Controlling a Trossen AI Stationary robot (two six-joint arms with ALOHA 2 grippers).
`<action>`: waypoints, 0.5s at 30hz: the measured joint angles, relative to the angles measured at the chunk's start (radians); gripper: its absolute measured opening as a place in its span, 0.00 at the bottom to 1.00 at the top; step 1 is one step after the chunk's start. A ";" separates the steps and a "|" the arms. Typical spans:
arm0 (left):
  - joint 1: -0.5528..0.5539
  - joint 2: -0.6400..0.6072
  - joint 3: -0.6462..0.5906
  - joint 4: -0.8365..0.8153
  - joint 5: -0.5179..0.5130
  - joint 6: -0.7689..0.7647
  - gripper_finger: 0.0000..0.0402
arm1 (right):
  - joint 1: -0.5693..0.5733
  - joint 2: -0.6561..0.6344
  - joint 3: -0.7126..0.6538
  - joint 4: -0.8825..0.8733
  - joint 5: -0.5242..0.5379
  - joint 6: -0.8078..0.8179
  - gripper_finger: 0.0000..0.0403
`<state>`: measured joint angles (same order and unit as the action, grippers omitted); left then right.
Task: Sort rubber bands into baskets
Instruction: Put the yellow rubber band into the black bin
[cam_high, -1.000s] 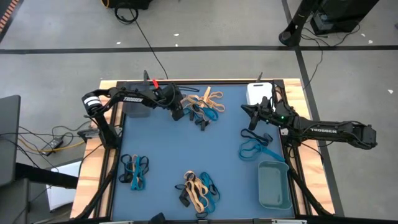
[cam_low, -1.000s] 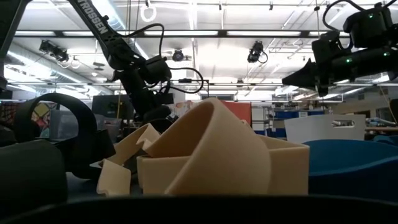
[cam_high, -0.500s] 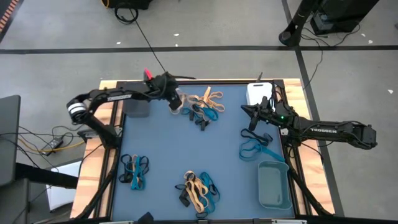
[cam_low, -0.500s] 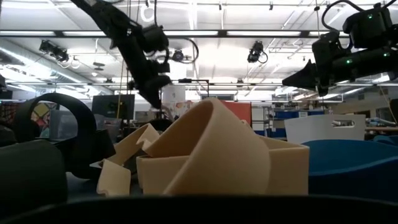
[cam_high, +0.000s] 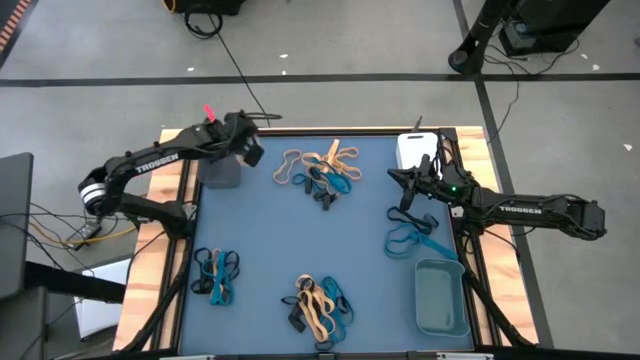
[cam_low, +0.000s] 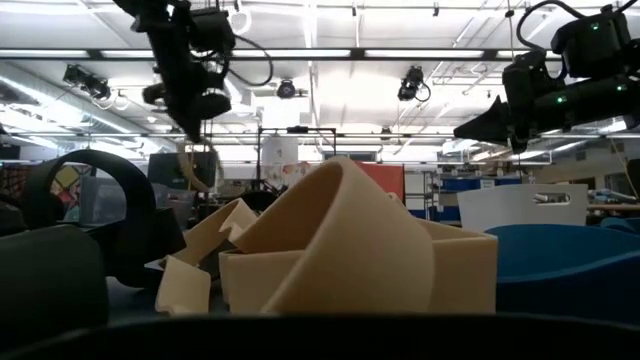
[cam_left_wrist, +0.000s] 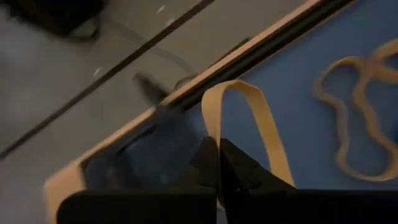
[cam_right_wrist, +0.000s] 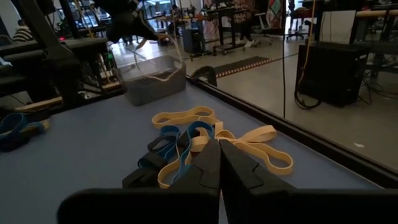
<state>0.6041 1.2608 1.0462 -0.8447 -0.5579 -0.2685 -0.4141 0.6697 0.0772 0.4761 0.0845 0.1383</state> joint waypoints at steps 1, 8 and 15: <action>0.004 0.000 0.000 -0.036 -0.015 -0.024 0.01 | 0.000 0.000 0.000 0.000 0.000 0.000 0.02; 0.029 0.001 -0.005 -0.204 -0.059 -0.152 0.01 | 0.000 0.000 0.000 0.000 0.000 0.000 0.03; 0.062 0.001 -0.005 -0.276 -0.077 -0.184 0.01 | 0.000 0.000 0.000 0.000 0.000 0.000 0.03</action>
<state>0.6656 1.2613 1.0409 -1.1210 -0.6352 -0.4525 -0.4141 0.6697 0.0772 0.4759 0.0843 0.1383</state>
